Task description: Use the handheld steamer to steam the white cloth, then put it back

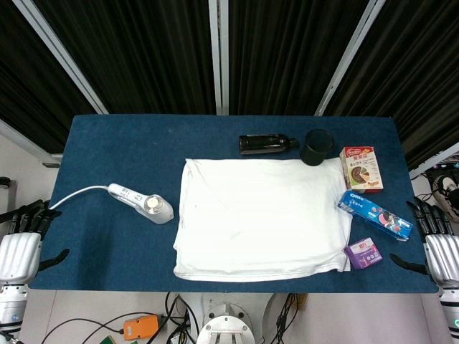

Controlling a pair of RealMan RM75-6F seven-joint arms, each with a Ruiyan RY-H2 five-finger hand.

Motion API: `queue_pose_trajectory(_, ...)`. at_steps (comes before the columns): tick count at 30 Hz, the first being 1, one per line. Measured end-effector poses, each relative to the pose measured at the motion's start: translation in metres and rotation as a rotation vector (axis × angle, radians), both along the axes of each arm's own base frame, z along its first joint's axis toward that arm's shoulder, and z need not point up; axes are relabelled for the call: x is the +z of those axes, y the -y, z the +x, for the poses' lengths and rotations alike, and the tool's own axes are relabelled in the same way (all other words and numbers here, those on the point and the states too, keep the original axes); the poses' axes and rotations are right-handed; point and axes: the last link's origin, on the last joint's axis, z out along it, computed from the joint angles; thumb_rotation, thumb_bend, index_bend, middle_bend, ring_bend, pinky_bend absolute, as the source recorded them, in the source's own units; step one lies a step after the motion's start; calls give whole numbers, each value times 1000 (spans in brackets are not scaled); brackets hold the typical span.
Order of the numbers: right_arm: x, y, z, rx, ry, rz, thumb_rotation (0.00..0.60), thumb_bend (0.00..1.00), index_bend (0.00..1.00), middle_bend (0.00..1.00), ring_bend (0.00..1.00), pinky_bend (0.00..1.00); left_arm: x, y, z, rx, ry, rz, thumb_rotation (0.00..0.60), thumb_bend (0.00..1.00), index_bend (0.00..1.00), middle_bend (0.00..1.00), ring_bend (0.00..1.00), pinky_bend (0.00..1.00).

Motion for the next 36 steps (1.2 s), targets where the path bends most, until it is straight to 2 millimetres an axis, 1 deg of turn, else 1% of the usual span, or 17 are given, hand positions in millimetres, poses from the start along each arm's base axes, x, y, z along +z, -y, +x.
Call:
queue_pose_trajectory(4, 3, 4, 6, 21, -2, -2, 600, 147, 0, 7, 0, 0, 0, -3, 2, -17, -10, -1, 600, 80, 221, 207, 132, 0)
queue_pose_trajectory(8, 9, 6, 12, 43, -18, -14, 600, 146, 0, 7, 0, 0, -1, -19, 12, -77, -36, -18, 600, 80, 221, 207, 136, 0)
queue_pose_trajectory(11, 13, 6, 16, 56, -24, -24, 600, 146, 0, 7, 0, 0, -3, -38, 22, -130, -66, -46, 600, 66, 225, 208, 137, 0)
queue_pose_trajectory(14, 14, 6, 16, 54, -24, -24, 600, 146, 0, 7, 0, 0, -8, -60, 34, -175, -91, -93, 600, 45, 251, 217, 140, 0)
queue_pose_trajectory(18, 11, 6, 14, 34, -24, -13, 600, 146, 0, 7, 0, 0, -22, -93, 48, -218, -121, -185, 600, 39, 285, 267, 174, 0)
queue_pose_trajectory(20, 11, 7, 13, 24, -27, -9, 600, 146, 0, 7, 0, 0, -29, -108, 53, -223, -136, -227, 598, 37, 294, 270, 179, 0)
queue_pose_trajectory(22, 11, 8, 13, 15, -31, -8, 600, 146, 0, 7, 0, 0, -39, -129, 58, -225, -158, -276, 596, 36, 311, 271, 182, 0)
queue_pose_trajectory(23, 11, 9, 13, 11, -32, -8, 600, 146, 0, 7, 0, 0, -41, -135, 59, -225, -163, -286, 596, 36, 335, 279, 186, 0)
queue_pose_trajectory(25, 11, 10, 12, 1, -33, -8, 600, 146, 0, 7, 0, 0, -50, -152, 63, -222, -178, -312, 596, 36, 365, 292, 196, 0)
queue_pose_trajectory(27, 10, 11, 12, -8, -34, -5, 600, 146, 0, 7, 0, 0, -57, -166, 67, -220, -193, -330, 596, 36, 369, 304, 200, 0)
queue_pose_trajectory(30, 9, 13, 13, -14, -39, 2, 600, 146, 0, 7, 0, 0, -67, -177, 72, -228, -222, -353, 595, 36, 405, 353, 234, 0)
queue_pose_trajectory(32, 8, 14, 13, -16, -41, 7, 600, 147, 0, 7, 0, 0, -71, -180, 75, -233, -239, -364, 594, 37, 446, 398, 275, 0)
queue_pose_trajectory(36, 7, 17, 14, -22, -45, 16, 600, 146, 0, 7, 0, 0, -77, -184, 75, -235, -295, -377, 571, 36, 473, 413, 289, 0)
